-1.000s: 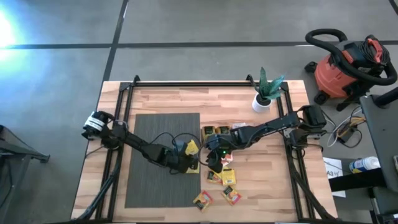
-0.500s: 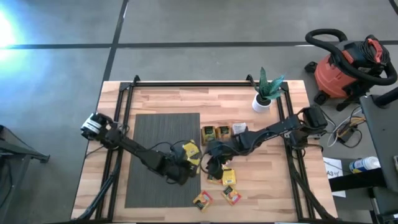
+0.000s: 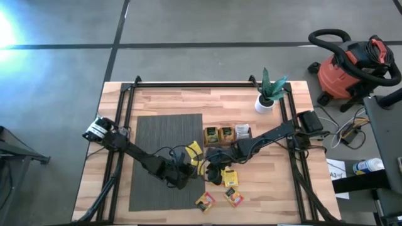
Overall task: Pick & Place Tea
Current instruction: Put the yellow tea bag into the middle section of the wooden organizer
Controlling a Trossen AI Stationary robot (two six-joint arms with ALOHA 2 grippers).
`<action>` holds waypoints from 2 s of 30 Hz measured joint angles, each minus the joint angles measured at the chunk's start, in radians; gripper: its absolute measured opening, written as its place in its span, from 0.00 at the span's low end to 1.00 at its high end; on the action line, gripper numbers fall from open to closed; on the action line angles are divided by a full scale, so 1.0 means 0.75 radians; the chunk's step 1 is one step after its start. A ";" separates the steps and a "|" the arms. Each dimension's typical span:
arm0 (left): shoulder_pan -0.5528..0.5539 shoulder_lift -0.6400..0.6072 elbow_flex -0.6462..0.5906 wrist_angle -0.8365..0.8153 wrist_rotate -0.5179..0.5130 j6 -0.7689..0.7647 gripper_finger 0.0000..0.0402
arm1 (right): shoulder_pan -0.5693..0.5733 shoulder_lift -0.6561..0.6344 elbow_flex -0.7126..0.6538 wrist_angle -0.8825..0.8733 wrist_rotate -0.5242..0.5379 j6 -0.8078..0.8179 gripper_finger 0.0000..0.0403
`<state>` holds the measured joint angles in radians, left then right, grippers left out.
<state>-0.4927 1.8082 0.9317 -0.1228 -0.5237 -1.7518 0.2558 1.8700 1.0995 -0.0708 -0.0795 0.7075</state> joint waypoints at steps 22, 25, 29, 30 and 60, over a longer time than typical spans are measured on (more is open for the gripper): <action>0.002 0.079 0.029 0.257 -0.137 0.032 0.39 | 0.008 0.040 -0.032 0.041 0.101 -0.307 0.33; 0.003 0.078 0.031 0.241 -0.176 0.016 0.39 | 0.010 0.040 -0.033 0.006 0.100 -0.348 0.32; 0.006 0.076 0.031 0.169 -0.179 -0.067 0.39 | 0.009 0.040 -0.042 -0.012 0.101 -0.350 0.30; 0.006 0.076 0.031 0.132 -0.166 -0.101 0.39 | 0.009 0.040 -0.045 -0.012 0.101 -0.350 0.30; 0.079 0.079 0.040 0.228 -0.036 -0.008 0.32 | 0.008 0.140 0.044 -0.001 0.111 -0.419 0.21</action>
<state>-0.4337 1.8673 0.9619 0.0480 -0.5508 -1.7579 0.2615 1.9752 1.1328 -0.0719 0.0034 0.3935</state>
